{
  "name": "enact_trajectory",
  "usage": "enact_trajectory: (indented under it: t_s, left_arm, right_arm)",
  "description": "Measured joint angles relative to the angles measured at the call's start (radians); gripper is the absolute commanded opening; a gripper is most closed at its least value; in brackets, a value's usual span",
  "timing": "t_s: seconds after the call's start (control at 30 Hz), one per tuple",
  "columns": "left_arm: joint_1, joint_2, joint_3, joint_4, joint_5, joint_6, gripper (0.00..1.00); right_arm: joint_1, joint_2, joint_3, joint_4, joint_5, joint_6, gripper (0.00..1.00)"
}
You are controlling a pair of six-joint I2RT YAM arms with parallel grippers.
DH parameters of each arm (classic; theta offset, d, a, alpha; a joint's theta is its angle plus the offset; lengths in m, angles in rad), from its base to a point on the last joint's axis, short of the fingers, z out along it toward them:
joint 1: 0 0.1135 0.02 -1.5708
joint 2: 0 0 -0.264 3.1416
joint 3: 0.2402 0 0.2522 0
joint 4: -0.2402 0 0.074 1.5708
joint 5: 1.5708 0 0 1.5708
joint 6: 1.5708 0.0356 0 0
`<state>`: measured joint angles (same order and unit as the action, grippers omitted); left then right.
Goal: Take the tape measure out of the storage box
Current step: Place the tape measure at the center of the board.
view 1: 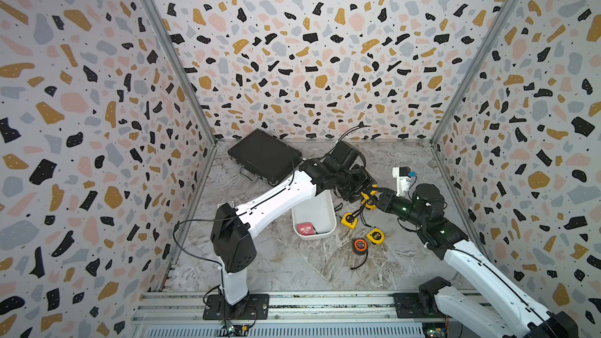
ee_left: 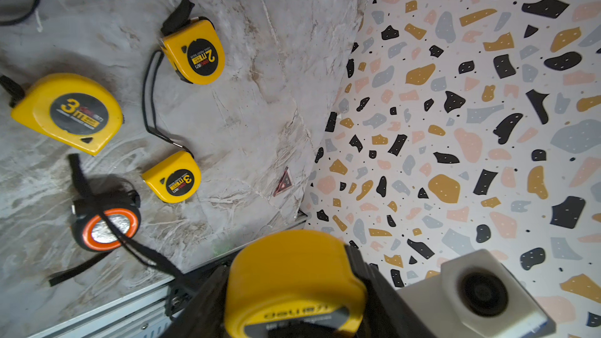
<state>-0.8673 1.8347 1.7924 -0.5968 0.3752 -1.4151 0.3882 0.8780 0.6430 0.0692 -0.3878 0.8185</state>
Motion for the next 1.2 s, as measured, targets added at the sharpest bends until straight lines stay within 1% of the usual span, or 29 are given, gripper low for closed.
enact_trajectory:
  t_s: [0.03, 0.2, 0.43, 0.77, 0.97, 1.2]
  left_arm:
    - [0.000, 0.000, 0.000, -0.003, 0.002, 0.007, 0.99]
    - [0.000, 0.000, 0.002, -0.030, -0.010, 0.047, 1.00]
    - [0.003, -0.027, -0.042, -0.044, -0.042, 0.080, 1.00]
    - [0.010, -0.076, -0.097, -0.068, -0.083, 0.105, 1.00]
    - [0.010, -0.091, -0.124, -0.079, -0.101, 0.115, 1.00]
    - [0.014, -0.103, -0.135, -0.083, -0.114, 0.122, 1.00]
  right_arm:
    - [-0.016, -0.002, 0.000, -0.010, 0.000, 0.000, 0.14]
    - [-0.111, -0.002, -0.007, -0.071, -0.003, -0.002, 0.12]
    - [-0.184, 0.014, -0.095, -0.085, -0.023, -0.002, 0.12]
    - [-0.280, 0.135, -0.240, -0.073, -0.064, 0.010, 0.12]
    - [-0.328, 0.216, -0.263, -0.028, -0.095, 0.010, 0.13]
    - [-0.354, 0.308, -0.263, 0.015, -0.125, 0.005, 0.13]
